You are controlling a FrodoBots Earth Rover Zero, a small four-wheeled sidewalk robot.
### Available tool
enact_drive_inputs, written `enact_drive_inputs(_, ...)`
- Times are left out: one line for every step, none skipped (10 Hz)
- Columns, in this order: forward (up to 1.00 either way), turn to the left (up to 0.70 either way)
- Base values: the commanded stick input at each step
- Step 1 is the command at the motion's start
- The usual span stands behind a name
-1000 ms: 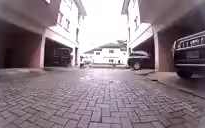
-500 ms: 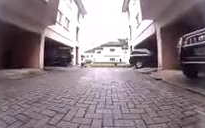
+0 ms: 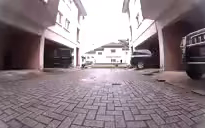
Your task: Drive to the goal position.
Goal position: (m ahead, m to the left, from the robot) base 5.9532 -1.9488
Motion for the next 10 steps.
enact_drive_inputs(0.50,0.00)
enact_drive_inputs(0.50,0.00)
enact_drive_inputs(0.50,-0.09)
enact_drive_inputs(0.50,-0.31)
enact_drive_inputs(0.50,-0.50)
enact_drive_inputs(0.50,-0.50)
enact_drive_inputs(0.50,-0.15)
enact_drive_inputs(0.50,0.00)
enact_drive_inputs(0.50,0.00)
enact_drive_inputs(0.50,0.00)
